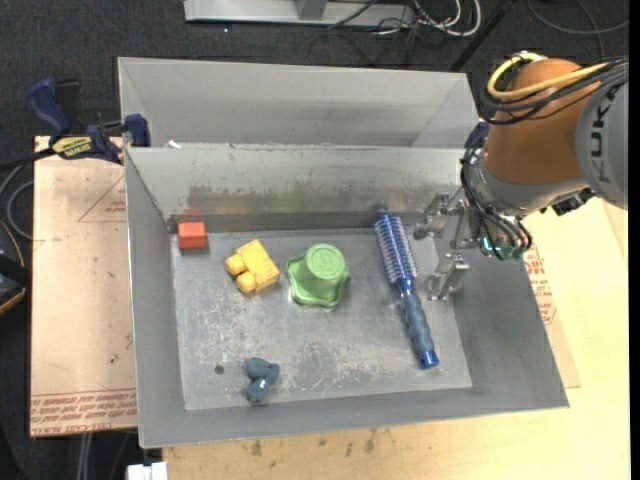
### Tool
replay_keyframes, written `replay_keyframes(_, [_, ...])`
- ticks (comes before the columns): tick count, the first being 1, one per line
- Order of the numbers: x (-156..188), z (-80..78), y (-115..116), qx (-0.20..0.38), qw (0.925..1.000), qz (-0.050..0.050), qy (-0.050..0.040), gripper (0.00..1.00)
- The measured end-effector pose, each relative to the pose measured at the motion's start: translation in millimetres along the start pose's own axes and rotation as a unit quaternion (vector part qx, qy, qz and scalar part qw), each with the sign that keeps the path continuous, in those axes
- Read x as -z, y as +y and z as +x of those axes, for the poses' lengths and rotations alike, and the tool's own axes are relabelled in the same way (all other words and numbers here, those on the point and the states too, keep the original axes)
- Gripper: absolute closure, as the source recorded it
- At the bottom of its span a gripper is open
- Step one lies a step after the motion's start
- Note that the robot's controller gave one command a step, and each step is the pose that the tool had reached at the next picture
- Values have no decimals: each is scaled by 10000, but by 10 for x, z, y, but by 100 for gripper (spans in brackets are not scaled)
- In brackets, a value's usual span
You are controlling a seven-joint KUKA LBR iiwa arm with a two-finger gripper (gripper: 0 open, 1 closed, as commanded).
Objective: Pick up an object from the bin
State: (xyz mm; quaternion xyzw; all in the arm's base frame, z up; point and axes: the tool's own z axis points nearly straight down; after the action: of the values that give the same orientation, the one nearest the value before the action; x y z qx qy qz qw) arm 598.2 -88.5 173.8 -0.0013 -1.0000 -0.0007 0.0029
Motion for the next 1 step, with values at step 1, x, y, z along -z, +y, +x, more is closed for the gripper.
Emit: replay_keyframes(1, [314, -157, 514, 666, 9978, -1, -58, 0])
